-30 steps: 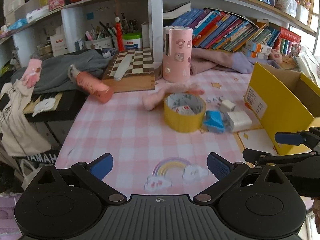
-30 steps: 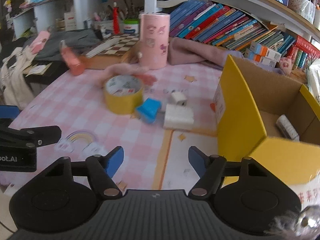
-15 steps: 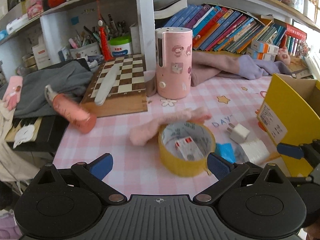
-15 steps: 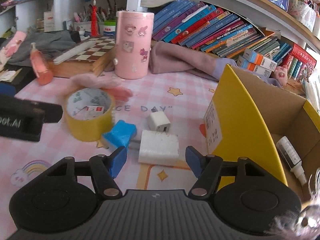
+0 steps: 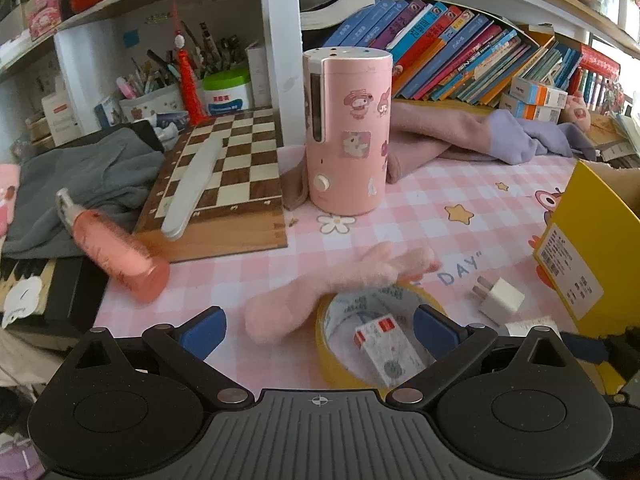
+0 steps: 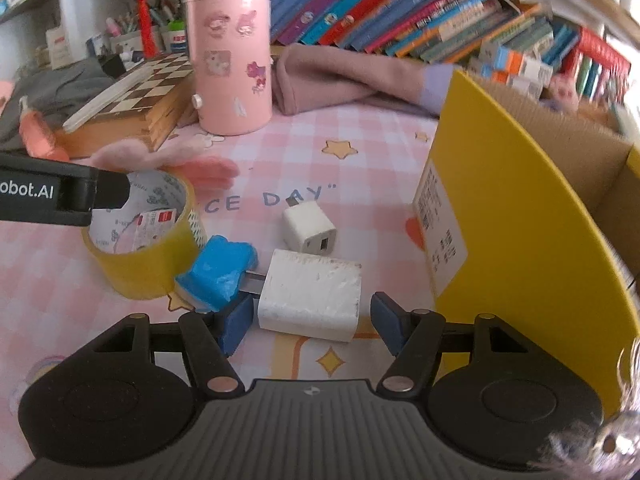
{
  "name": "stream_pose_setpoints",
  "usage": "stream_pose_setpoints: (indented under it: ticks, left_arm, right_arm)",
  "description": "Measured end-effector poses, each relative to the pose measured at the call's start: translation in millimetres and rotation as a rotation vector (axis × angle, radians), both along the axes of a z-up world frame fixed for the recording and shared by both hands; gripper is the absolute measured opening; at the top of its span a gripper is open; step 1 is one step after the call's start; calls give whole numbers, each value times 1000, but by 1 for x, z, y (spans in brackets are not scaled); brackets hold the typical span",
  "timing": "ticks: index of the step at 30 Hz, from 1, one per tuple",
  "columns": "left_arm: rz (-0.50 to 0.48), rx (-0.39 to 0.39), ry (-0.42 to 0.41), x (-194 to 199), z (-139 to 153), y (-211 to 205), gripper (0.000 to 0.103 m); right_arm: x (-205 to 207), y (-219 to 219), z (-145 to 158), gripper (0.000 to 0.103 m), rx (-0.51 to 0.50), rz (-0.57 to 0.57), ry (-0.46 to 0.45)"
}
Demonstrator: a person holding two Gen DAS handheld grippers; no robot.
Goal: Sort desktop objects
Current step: 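Reach left tool toward the pink plush while right tool reaches the white charger, then grasp the pink plush with left tool while right tool grasps the white charger block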
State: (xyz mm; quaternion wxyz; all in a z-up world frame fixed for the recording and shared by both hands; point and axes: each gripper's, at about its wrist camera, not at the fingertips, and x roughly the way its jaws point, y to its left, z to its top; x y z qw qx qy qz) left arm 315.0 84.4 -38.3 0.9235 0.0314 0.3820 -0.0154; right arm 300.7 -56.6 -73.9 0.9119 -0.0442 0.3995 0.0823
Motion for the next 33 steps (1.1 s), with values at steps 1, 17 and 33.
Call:
stream_pose_setpoints:
  ticks: [1,17,33]
  left_arm:
    - [-6,3,2,4,-1,0,101]
    - [-20,-50,55,31,-12,6,14]
    - [60,-205,-68,-60,38,39,4]
  right_arm:
    - [2,0,-1,64,7,-2,7]
    - [6,-4,-1,56,42,10,23]
    - [-41,-5,24,56,37,76,-24]
